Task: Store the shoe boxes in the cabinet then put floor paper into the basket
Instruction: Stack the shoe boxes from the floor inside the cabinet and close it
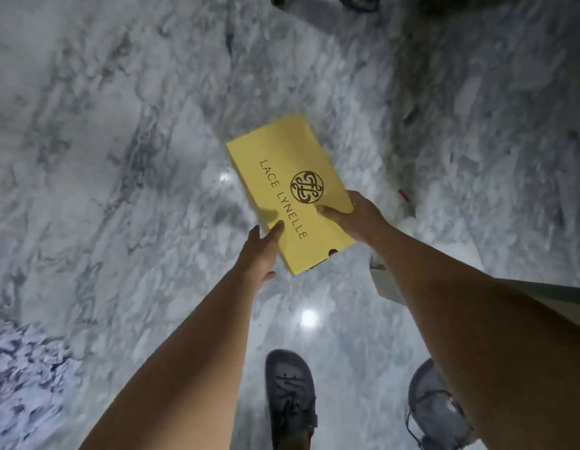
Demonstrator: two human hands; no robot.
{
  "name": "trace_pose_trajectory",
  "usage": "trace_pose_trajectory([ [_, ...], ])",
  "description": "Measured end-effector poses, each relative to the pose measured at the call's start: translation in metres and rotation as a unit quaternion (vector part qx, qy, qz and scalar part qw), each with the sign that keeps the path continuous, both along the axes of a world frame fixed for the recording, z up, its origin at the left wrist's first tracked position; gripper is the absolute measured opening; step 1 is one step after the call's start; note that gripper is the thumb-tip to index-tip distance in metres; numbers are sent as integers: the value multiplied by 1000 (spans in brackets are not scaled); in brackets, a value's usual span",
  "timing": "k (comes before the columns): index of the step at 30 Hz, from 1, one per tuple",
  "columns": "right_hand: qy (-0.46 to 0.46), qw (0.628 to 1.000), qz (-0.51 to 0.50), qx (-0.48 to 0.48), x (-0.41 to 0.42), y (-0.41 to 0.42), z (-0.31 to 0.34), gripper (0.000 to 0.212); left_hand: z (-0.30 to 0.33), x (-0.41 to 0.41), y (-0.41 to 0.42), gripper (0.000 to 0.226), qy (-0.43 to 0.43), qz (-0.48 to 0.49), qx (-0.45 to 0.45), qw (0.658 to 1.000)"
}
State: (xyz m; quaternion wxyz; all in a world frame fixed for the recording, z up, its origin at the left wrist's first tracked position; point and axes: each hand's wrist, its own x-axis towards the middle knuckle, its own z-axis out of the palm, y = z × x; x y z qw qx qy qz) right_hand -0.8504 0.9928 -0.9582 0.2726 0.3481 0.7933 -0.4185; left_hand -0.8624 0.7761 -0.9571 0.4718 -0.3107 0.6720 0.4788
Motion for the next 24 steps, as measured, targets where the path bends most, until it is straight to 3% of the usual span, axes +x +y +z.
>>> trace_pose_trajectory([
  [2, 15, 1000, 10, -10, 5, -1, -18, 64, -25, 0, 6, 85, 10, 47, 37, 998],
  [9, 78, 996, -29, -40, 42, -24, -19, 62, -33, 31, 6, 73, 102, 167, 85, 977],
  [12, 81, 996, -10, -43, 55, -41, 6, 66, -7, 57, -8, 63, 123, 195, 77, 970],
  [17, 71, 992, 17, -105, 101, -84, 55, 69, 43, 122, -57, 69, 119, 233, 41, 964],
  [20, 54, 991, 66, -108, 145, -119, 90, 70, 90, 174, -95, 60, 141, 262, 24, 955],
  [24, 44, 983, 152, -93, 214, -183, 168, 57, 171, 270, -160, 63, 132, 297, -6, 946],
])
